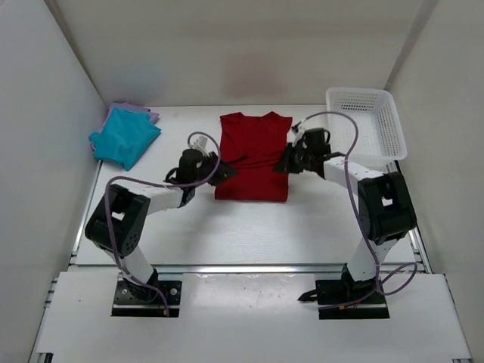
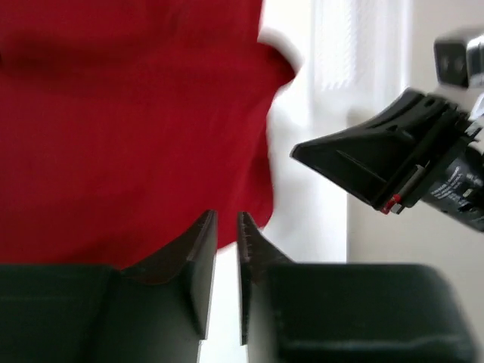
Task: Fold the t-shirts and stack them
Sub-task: Fold the folded rectangular tshirt in 1/3 of the way, then grab one side of the 2/3 rectangular tshirt with both arms
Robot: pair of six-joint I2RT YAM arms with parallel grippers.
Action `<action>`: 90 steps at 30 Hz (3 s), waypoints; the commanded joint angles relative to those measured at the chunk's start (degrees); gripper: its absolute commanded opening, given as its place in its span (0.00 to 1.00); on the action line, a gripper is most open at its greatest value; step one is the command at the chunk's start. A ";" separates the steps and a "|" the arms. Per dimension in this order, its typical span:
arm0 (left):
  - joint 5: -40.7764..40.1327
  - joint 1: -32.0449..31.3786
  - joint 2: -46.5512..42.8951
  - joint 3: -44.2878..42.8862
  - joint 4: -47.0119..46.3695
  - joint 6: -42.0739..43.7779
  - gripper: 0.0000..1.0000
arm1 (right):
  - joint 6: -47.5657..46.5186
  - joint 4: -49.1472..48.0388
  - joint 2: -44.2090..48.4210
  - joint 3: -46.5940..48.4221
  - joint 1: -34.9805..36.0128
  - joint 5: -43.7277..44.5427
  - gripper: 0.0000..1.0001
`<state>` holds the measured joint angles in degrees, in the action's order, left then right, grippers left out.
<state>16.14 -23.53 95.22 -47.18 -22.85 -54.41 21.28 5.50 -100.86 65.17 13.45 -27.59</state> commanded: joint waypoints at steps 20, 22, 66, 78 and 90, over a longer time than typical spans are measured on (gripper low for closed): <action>-1.98 -3.09 -24.81 22.40 6.85 4.58 0.32 | -0.09 -3.38 15.36 -19.83 9.74 1.40 0.05; -2.26 -5.20 -23.34 21.52 5.02 4.14 0.31 | -0.01 -6.45 10.88 -17.01 11.85 0.18 0.02; -1.98 3.05 -20.17 24.94 9.05 9.24 0.47 | 5.09 -18.15 19.71 -29.64 10.81 7.11 0.16; -4.19 2.08 -12.25 23.80 5.98 8.45 0.50 | 8.25 -22.10 21.32 -40.38 5.27 4.49 0.41; -5.85 0.94 -11.10 22.57 5.18 7.57 0.00 | 10.45 -27.03 15.77 -39.50 3.78 -0.18 0.00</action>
<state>12.64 -22.00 85.06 -23.49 -19.29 -47.44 31.83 -19.51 -86.41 25.41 17.54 -27.55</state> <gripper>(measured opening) 0.048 0.016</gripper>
